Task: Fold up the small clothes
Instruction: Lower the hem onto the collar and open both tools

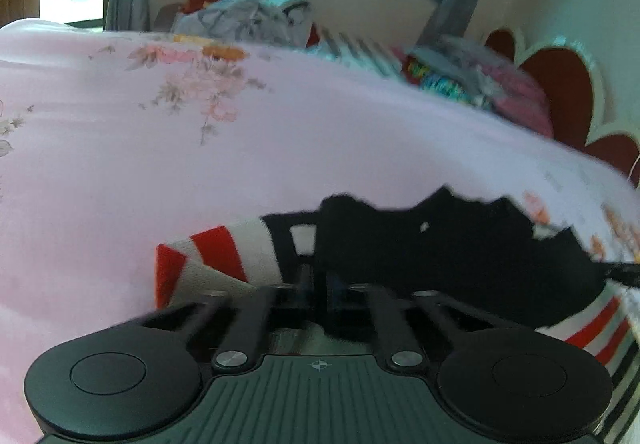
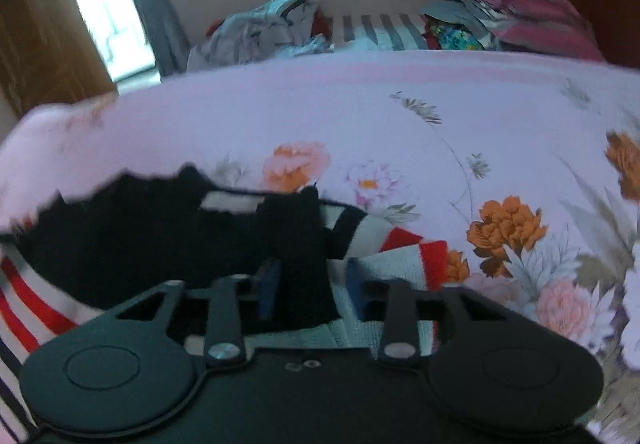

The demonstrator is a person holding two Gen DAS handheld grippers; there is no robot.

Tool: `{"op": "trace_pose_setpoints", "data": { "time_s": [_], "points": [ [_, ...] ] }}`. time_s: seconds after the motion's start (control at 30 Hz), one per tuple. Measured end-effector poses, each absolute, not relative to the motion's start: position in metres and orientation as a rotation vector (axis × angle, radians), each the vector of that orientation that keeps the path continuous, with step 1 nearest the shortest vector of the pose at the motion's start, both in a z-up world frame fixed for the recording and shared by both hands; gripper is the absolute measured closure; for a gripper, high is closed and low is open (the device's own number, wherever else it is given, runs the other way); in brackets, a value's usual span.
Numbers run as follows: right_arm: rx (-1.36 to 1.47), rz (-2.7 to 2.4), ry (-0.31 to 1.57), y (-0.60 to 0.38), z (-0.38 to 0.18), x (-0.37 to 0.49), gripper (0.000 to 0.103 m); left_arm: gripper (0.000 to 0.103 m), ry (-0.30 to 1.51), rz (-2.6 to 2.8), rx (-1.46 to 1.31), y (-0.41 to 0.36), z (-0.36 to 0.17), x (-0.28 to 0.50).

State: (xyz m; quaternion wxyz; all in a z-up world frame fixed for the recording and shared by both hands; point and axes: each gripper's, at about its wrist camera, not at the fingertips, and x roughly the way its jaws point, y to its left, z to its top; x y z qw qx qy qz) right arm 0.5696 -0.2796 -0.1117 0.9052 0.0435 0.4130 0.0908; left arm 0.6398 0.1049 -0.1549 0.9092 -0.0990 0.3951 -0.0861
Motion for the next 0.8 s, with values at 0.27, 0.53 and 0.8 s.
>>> {"op": "trace_pose_setpoints", "data": {
  "time_s": [0.27, 0.53, 0.8],
  "points": [
    [0.102, 0.11, 0.806, -0.293, -0.112, 0.571, 0.099, 0.099, 0.727, -0.042, -0.166, 0.114, -0.159, 0.62],
    [-0.005, 0.039, 0.788, -0.272, -0.107, 0.566, 0.065, 0.075, 0.738, -0.035, -0.167, 0.114, -0.156, 0.619],
    [-0.005, 0.286, 0.767, -0.193, -0.103, 0.562, 0.067, 0.041, 0.668, -0.159, -0.023, 0.018, -0.13, 0.605]
  ]
}}
